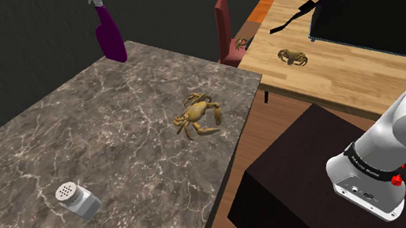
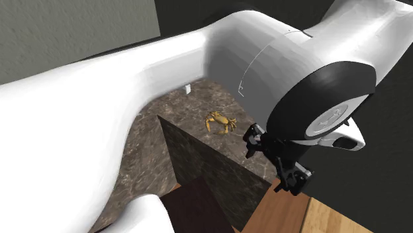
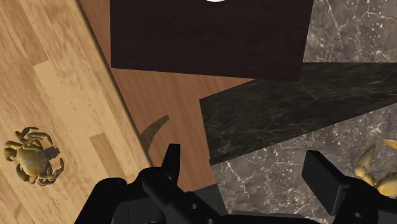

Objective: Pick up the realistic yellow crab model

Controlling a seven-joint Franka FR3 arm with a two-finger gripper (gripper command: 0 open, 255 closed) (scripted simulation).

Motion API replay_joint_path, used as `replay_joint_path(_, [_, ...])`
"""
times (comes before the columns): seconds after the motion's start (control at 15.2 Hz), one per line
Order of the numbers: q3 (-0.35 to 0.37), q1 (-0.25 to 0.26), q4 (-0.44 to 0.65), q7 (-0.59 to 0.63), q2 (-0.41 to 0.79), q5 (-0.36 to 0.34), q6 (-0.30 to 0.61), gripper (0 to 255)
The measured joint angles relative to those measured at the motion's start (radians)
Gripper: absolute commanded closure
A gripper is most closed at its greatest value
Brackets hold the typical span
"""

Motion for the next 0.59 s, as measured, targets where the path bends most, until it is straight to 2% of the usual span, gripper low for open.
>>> replay_joint_path(0.2, [0.018, 0.010, -0.022, 0.015, -0.002, 0.018, 0.030, 0])
replay_joint_path(0.59, [0.128, 0.068, -0.108, 0.102, -0.003, 0.114, 0.171, 0])
